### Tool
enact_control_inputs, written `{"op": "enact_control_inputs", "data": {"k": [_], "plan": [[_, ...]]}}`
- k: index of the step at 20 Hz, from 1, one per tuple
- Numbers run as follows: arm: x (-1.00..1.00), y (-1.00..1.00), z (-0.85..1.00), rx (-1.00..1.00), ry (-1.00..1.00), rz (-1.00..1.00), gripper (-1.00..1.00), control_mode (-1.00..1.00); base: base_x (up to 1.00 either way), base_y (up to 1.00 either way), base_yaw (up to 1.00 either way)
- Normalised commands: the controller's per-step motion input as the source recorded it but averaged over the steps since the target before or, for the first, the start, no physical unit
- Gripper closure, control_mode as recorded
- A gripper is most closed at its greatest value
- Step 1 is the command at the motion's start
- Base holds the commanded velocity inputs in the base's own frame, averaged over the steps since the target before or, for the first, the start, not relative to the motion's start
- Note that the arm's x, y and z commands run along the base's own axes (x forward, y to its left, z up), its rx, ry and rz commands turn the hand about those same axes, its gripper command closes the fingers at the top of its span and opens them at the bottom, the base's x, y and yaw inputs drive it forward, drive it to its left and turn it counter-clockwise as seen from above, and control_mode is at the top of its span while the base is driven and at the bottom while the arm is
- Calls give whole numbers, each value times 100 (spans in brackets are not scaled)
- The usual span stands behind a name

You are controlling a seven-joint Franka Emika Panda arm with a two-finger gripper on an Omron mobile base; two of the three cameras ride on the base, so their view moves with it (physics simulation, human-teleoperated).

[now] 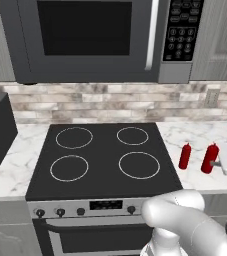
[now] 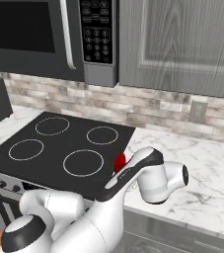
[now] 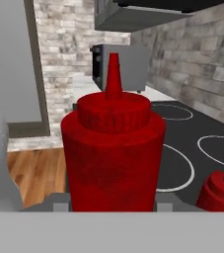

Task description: Take 2 condiments from the cabinet and move them on the counter near the stove.Make sure the condiments are lined up with each other, next to each other.

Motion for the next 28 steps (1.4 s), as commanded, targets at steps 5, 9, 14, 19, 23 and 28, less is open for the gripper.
{"op": "enact_control_inputs", "data": {"k": [5, 9, 14, 19, 23, 28], "plan": [[15, -11, -24, 0, 0, 0, 100, -100, 0, 0, 0], [20, -9, -15, 0, 0, 0, 100, -100, 0, 0, 0], [17, 0, -6, 0, 0, 0, 100, -100, 0, 0, 0], [16, 0, -2, 0, 0, 0, 100, -100, 0, 0, 0], [14, 0, -7, 0, 0, 0, 100, -100, 0, 0, 0], [15, 0, -13, 0, 0, 0, 100, -100, 0, 0, 0]]}}
